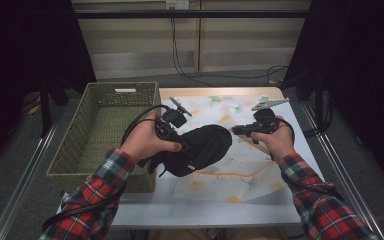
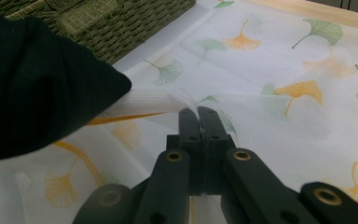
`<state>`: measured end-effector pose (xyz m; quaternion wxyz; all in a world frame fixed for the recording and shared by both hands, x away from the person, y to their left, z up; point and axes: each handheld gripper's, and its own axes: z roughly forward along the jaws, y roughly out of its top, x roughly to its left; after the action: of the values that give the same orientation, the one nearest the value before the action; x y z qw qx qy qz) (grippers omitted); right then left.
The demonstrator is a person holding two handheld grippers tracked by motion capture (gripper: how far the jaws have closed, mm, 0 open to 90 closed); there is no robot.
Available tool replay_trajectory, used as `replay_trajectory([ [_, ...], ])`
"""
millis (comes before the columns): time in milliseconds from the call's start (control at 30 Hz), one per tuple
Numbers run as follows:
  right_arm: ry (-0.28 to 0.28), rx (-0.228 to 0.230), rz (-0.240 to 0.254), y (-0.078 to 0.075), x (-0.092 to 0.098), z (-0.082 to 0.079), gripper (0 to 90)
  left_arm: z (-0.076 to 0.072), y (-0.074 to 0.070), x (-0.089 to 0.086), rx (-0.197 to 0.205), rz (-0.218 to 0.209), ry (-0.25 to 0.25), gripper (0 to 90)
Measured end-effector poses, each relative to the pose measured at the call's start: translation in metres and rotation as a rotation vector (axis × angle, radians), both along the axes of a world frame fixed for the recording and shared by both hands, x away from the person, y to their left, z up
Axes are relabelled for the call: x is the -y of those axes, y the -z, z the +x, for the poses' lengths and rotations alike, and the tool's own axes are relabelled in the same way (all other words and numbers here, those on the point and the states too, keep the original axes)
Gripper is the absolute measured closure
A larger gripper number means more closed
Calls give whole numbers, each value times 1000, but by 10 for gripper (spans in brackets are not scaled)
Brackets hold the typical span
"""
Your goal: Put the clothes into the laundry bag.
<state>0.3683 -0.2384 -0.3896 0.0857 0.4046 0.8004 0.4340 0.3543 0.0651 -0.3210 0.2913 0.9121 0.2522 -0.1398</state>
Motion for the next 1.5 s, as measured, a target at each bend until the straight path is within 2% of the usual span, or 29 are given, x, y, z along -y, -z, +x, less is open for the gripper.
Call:
replay_trajectory([
  [67, -3, 3, -1, 0, 0, 0, 900, -2, 3, 3, -3, -18, -18, 578],
  [167, -4, 5, 1, -1, -1, 0, 900, -2, 4, 5, -9, -3, 0, 578],
  [267, -6, 5, -3, -1, -1, 0, 900, -4, 7, 9, -7, -9, -7, 578],
  [500, -5, 0, 0, -1, -2, 0, 900, -5, 11, 15, -22, 5, 15, 578],
  [767, -7, -1, 2, -1, -2, -1, 900, -8, 19, 20, -20, -3, 17, 578],
  [1000, -11, 5, 2, -3, -4, 0, 900, -9, 25, 28, -39, -17, 16, 578],
  [1133, -12, 9, 8, -5, -4, 0, 900, -9, 29, 33, -35, 2, 41, 578],
  [1200, -15, 10, 11, -4, -3, 0, 900, -10, 31, 36, -39, -7, 30, 578],
  [1500, -11, 5, 15, -3, -2, -1, 900, -11, 39, 44, -42, 17, 44, 577],
])
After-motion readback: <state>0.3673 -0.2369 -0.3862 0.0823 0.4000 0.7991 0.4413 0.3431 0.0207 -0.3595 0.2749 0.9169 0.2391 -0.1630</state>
